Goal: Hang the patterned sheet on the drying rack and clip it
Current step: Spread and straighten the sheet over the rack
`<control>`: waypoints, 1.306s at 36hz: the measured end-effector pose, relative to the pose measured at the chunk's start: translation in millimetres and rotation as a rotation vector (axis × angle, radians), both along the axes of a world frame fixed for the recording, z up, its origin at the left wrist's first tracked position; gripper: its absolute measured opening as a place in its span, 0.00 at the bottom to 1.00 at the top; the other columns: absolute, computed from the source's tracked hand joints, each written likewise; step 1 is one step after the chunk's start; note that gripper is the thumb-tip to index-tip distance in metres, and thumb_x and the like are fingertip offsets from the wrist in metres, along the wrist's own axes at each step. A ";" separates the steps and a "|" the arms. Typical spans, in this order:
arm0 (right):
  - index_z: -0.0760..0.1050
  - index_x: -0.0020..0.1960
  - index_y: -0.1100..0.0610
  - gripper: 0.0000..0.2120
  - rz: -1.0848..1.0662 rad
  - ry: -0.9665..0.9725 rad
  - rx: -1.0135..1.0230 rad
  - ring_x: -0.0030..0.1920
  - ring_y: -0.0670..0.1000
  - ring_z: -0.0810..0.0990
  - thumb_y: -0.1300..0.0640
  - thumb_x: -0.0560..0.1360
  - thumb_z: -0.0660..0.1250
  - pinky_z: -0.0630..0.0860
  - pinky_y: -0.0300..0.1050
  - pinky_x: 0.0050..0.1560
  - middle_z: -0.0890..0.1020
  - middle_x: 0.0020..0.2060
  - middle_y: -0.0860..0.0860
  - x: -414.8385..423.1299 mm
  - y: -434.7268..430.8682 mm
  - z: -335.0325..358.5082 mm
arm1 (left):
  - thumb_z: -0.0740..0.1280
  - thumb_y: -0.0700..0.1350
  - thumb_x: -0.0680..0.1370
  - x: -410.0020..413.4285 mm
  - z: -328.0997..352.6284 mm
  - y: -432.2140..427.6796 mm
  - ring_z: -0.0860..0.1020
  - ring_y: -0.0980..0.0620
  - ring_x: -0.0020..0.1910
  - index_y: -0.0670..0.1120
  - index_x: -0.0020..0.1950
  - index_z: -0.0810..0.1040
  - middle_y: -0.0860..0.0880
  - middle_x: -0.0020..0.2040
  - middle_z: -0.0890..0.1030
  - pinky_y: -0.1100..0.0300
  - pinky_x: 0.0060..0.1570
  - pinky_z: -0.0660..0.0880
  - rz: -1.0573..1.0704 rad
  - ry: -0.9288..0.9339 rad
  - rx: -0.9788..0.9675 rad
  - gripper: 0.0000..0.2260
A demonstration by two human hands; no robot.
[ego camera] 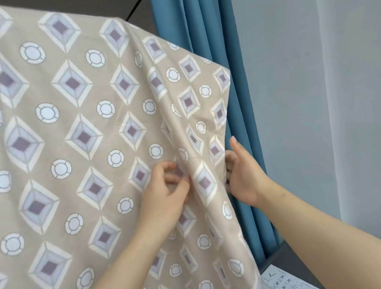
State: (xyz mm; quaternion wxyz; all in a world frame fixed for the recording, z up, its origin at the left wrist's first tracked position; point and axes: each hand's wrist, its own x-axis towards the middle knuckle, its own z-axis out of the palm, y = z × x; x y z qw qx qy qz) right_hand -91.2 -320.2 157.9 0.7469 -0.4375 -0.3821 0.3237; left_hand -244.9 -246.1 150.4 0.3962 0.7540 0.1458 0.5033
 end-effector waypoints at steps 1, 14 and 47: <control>0.78 0.50 0.52 0.19 0.009 -0.016 0.024 0.49 0.49 0.80 0.41 0.77 0.56 0.73 0.52 0.60 0.85 0.41 0.46 -0.4 -0.1 9.7 | 0.65 0.40 0.76 1.6 4.3 -1.3 0.77 0.55 0.30 0.57 0.46 0.69 0.51 0.40 0.77 0.56 0.33 0.73 -0.007 -0.013 -0.005 0.11; 0.78 0.50 0.54 0.11 -0.094 0.080 0.110 0.38 0.48 0.84 0.49 0.78 0.62 0.80 0.40 0.38 0.85 0.38 0.48 2.1 14.2 112.2 | 0.63 0.45 0.78 21.8 58.5 -9.4 0.74 0.63 0.23 0.56 0.45 0.67 0.53 0.37 0.75 0.61 0.29 0.71 -0.016 -0.088 0.067 0.07; 0.68 0.34 0.55 0.14 -0.534 0.202 0.302 0.29 0.46 0.70 0.56 0.76 0.65 0.69 0.37 0.31 0.71 0.29 0.48 96.1 -21.0 143.5 | 0.62 0.48 0.76 65.0 141.6 -3.2 0.71 0.56 0.45 0.52 0.52 0.73 0.57 0.46 0.70 0.58 0.47 0.70 0.390 0.064 0.578 0.06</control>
